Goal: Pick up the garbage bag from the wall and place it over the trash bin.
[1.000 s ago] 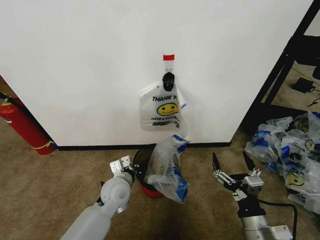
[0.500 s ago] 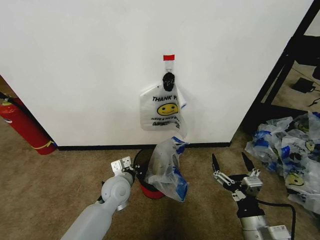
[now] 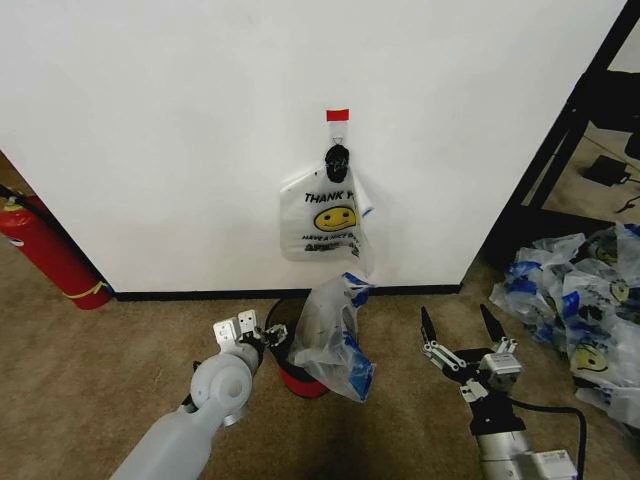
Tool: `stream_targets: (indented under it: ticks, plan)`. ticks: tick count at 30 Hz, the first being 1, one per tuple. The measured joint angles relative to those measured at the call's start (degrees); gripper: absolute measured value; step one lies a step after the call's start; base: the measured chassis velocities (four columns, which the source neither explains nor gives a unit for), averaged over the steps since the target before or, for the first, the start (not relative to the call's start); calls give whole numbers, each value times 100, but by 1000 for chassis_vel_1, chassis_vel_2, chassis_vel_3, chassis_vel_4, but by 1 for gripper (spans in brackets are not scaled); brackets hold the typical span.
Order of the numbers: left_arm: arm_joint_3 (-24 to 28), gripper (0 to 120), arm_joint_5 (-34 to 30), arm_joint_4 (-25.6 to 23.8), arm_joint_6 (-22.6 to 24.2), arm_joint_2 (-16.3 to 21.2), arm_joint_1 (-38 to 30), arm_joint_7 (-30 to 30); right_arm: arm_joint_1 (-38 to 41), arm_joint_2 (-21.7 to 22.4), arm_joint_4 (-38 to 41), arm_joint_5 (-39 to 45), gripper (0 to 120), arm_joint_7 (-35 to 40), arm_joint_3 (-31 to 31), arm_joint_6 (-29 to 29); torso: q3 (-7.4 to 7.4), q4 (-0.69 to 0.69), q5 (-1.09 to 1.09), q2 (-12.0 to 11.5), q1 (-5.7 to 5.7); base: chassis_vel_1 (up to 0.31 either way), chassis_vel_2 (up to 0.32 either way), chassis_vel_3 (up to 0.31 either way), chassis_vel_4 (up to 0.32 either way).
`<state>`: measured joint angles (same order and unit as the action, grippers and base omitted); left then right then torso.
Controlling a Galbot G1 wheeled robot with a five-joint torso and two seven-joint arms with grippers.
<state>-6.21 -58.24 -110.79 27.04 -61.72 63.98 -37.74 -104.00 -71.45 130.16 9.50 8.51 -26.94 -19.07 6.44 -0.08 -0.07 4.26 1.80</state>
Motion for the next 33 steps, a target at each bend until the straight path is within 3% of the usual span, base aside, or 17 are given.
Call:
stream_targets:
  ticks: [4, 12, 15, 18, 21, 27, 29, 33]
  plan:
    - [-32, 100, 908, -389, -23, 363, 181, 179, 87, -29, -78, -6, 100, 108, -22, 38, 0, 1, 1, 0, 0, 0, 0, 0, 0]
    - [299, 100, 1453, -1213, 117, 793, 6, 533, 357, -79, -251, -45, 100, 753, -155, 426, 0, 0, 1, 0, 0, 0, 0, 0, 0]
    - [658, 100, 1531, -1363, 262, 1012, -306, 749, 424, -95, -317, -56, 100, 1071, -226, 629, 0, 1, 1, 0, 0, 0, 0, 0, 0]
    - [1243, 100, 1638, -1190, 456, 1131, -996, 938, 510, -161, -465, -140, 100, 1298, -252, 743, 0, 0, 1, 0, 1, 0, 0, 0, 0]
    - [1653, 100, 1382, -1064, 605, 1148, -1560, 869, 543, -204, -543, -224, 100, 1343, -247, 775, 0, 0, -1, 0, 1, 0, 0, 0, 0]
    - [3213, 100, -190, -842, 1158, 1088, -3525, 2, 581, -351, -745, -317, 100, 1405, -252, 815, 0, -1, 3, 0, 1, 0, 0, 0, 0]
    - [3330, 100, -385, -813, 1215, 1046, -3688, -122, 578, -368, -764, -318, 100, 1405, -267, 816, 1, 1, 1, 0, 1, 0, 0, 0, 0]
    - [3773, 100, -1565, -636, 1501, 652, -4465, -973, 563, -427, -835, -352, 100, 1405, -304, 815, 1, 1, 0, 0, 1, 0, 0, 0, 0]
